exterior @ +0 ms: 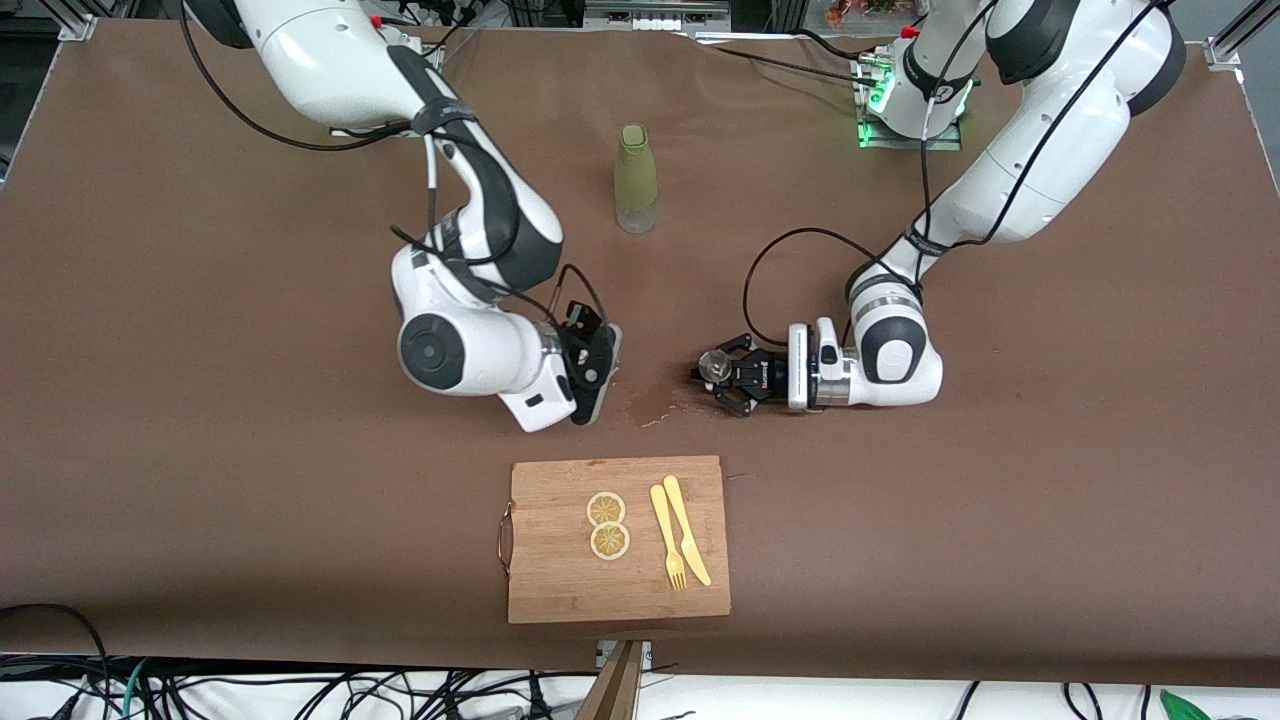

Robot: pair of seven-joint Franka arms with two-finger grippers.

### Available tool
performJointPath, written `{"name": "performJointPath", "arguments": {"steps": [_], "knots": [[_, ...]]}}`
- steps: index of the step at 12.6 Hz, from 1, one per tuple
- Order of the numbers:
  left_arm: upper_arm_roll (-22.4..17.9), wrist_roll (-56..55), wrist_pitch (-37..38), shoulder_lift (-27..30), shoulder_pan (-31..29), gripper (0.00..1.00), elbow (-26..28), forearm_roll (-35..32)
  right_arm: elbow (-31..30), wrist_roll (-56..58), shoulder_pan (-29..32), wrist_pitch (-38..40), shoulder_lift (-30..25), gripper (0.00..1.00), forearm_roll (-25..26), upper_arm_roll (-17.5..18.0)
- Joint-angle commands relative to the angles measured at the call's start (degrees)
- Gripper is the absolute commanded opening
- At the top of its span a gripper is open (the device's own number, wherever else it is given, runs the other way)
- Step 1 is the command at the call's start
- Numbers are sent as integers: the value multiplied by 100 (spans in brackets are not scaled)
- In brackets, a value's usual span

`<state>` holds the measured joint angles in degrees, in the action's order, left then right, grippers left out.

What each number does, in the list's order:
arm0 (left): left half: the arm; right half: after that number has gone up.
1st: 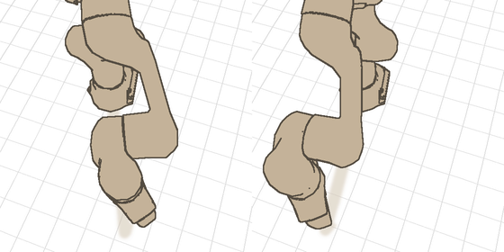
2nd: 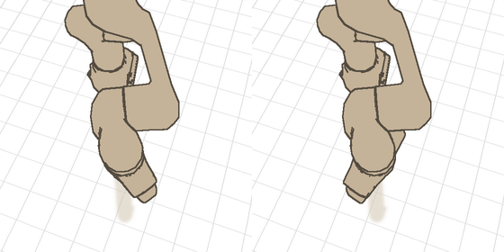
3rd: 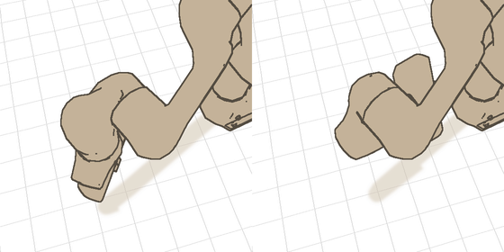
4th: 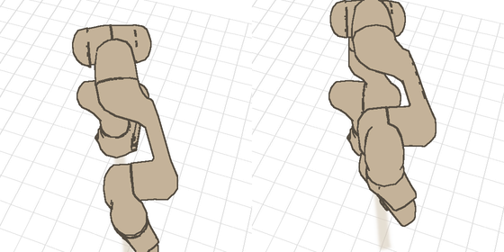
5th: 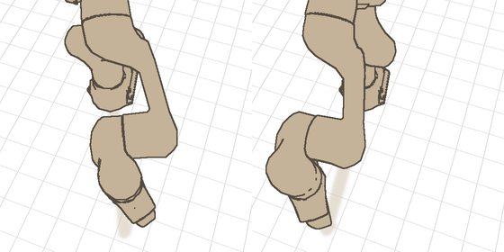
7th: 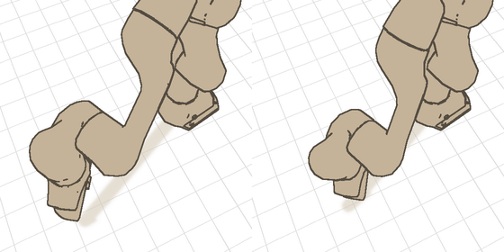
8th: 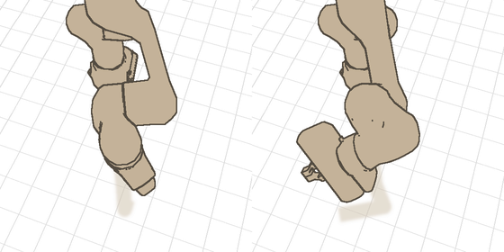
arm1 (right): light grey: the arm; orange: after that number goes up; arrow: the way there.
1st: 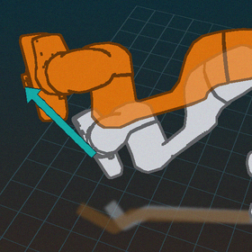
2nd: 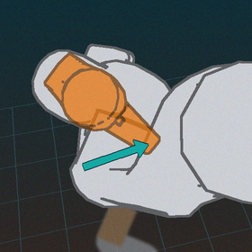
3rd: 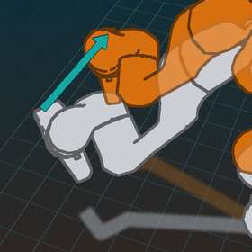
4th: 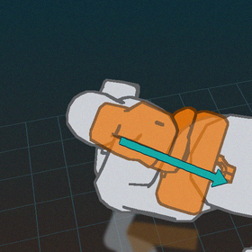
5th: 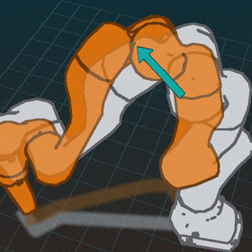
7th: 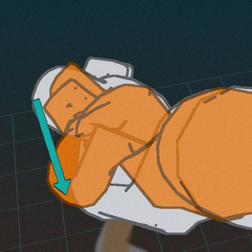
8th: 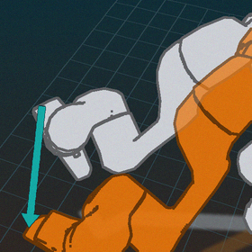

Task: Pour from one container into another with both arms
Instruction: 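Lift the glass cup with the right gripper while the left gripper lifts the jigger, then tilt the glass cup with the right gripper, pouring into the jigger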

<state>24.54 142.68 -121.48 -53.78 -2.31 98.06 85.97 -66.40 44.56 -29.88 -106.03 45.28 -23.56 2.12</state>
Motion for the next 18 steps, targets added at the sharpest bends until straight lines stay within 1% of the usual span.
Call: {"name": "performJointPath", "arguments": {"steps": [1, 3, 5, 9, 13, 15, 16, 18], "knots": [[69, 217, -349, 8, 116, 0, 3, 349, 110, -316, -184, -127, 7, 27, 211, -54], [279, 234, -709, -18, 152, 0, 3, 534, 110, -465, -298, -268, 16, 27, 256, -54], [507, 234, -1122, -88, 178, 0, -32, 552, 110, -484, -351, -365, 24, 27, 352, -45], [543, 436, -1203, -202, 266, 0, -85, 841, 110, -484, -439, -383, 59, 27, 414, -54], [692, 454, -1344, -238, 284, 0, -94, 851, 102, -492, -571, -383, 86, 27, 756, -45], [728, 830, -1623, -273, 284, 0, -199, 851, 101, -606, -633, -383, 86, 27, 870, -54], [737, 849, -1642, -325, 284, 0, -208, 851, 101, -711, -668, -383, 95, 27, 958, -45], [746, 858, -1643, -343, 284, 0, -217, 851, 101, -721, -712, -383, 103, 27, 968, -45]]}}
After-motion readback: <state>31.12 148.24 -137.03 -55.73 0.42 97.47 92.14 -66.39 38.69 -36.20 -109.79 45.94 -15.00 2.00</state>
